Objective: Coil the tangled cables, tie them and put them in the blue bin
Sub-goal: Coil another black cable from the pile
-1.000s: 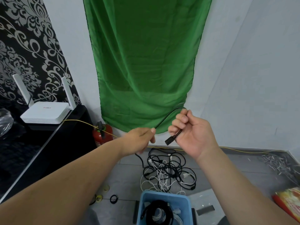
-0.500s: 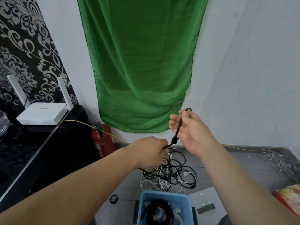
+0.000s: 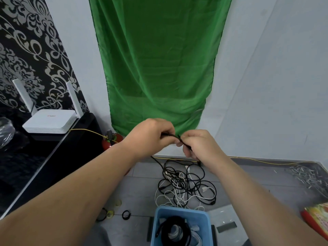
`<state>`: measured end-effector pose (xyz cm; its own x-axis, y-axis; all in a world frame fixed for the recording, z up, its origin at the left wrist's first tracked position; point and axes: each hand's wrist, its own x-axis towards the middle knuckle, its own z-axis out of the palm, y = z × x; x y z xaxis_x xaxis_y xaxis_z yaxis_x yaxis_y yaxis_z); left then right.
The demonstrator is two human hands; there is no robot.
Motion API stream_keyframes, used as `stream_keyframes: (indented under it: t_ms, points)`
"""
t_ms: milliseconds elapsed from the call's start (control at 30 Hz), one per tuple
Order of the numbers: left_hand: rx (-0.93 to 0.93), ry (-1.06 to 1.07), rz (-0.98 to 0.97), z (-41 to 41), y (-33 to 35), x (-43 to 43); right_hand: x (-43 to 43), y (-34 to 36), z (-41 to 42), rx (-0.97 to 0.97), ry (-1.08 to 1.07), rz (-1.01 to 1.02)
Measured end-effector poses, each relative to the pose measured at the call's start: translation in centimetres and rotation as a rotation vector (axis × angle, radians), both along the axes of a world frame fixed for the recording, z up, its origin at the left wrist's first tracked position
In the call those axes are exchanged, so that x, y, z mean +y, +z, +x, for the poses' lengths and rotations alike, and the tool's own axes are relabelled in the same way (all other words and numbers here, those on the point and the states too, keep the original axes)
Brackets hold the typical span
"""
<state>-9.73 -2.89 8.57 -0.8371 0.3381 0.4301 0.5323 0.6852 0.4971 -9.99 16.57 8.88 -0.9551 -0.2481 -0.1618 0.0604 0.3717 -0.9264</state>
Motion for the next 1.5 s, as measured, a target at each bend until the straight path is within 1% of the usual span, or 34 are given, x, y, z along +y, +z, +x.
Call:
stream_keyframes:
  t_ms: [100,167,200,267,333,367,433,500,533,633,733,800,867,933,1000,1067,1133,1200,1267,1333,1367,1400,1500]
  points:
    - [0.067,-0.015,0.047,-0.6,-0.2,-0.6,0.0,0.3,0.0,-0.187,0.053,-0.251]
    - [0.037,0.013,0.097,-0.7,-0.6,-0.7,0.1,0.5,0.0,-0.302,0.067,-0.426]
    - [-0.022,0.044,0.132,-0.7,-0.9,-0.7,0.2,0.5,-0.1,-0.35,0.064,-0.515]
    - [-0.2,0.108,0.182,-0.6,-1.6,-0.1,0.4,0.5,0.0,-0.45,0.082,-0.709]
    - [-0.388,0.141,0.185,-0.4,-2.7,1.0,0.2,0.6,0.1,-0.538,0.111,-0.916]
    - [-0.48,0.144,0.155,-0.4,-3.5,1.5,0.2,0.7,0.1,-0.56,0.11,-1.017]
    - [-0.624,0.107,0.022,-0.1,-5.3,2.1,0.3,0.8,-0.1,-0.553,0.08,-1.186]
    - [-0.714,0.055,-0.084,0.0,-7.3,2.2,0.5,0.9,-0.6,-0.505,0.012,-1.274]
    - [-0.749,0.034,-0.111,0.2,-7.9,2.2,0.6,0.8,-0.9,-0.473,-0.041,-1.282]
    - [-0.762,-0.006,-0.122,0.6,-7.9,2.7,1.1,0.3,-1.9,-0.35,-0.228,-1.19]
    - [-0.663,0.007,-0.132,0.4,-6.7,3.4,1.9,0.0,-2.6,-0.223,-0.351,-1.071]
    - [-0.601,-0.017,-0.118,0.5,-6.1,3.9,2.5,-0.3,-2.9,-0.173,-0.408,-1.047]
    - [-0.563,-0.064,-0.048,0.9,-5.3,4.5,2.9,-0.6,-3.1,-0.12,-0.45,-0.99]
    - [-0.526,-0.111,0.045,1.1,-4.4,5.2,3.0,-0.9,-3.2,-0.048,-0.486,-0.885]
    - [-0.475,-0.129,0.111,1.0,-3.7,5.8,2.8,-1.1,-3.1,0.072,-0.5,-0.705]
    - [-0.403,-0.088,0.123,0.6,-3.2,5.9,2.6,-1.3,-2.7,0.214,-0.458,-0.452]
    - [-0.327,-0.014,0.045,0.1,-2.5,5.2,2.4,-1.6,-2.5,0.359,-0.365,-0.162]
    - [-0.266,0.008,-0.087,-0.2,-1.8,4.1,2.3,-2.1,-2.3,0.455,-0.272,0.086]
    - [-0.212,0.016,-0.147,-0.5,-1.5,3.0,2.1,-2.5,-2.2,0.455,-0.195,0.225]
    - [-0.166,0.072,-0.135,-0.8,-1.3,1.9,1.9,-2.3,-1.9,0.419,-0.123,0.423]
    - [-0.154,0.105,-0.116,-1.0,-1.2,1.3,1.6,-2.0,-1.6,0.382,-0.088,0.466]
    - [-0.158,0.124,-0.078,-1.2,-1.1,0.8,1.4,-1.7,-1.4,0.309,-0.068,0.401]
    - [-0.26,0.124,0.118,-1.5,-0.9,-0.3,0.9,-0.9,-0.9,-0.063,-0.007,-0.035]
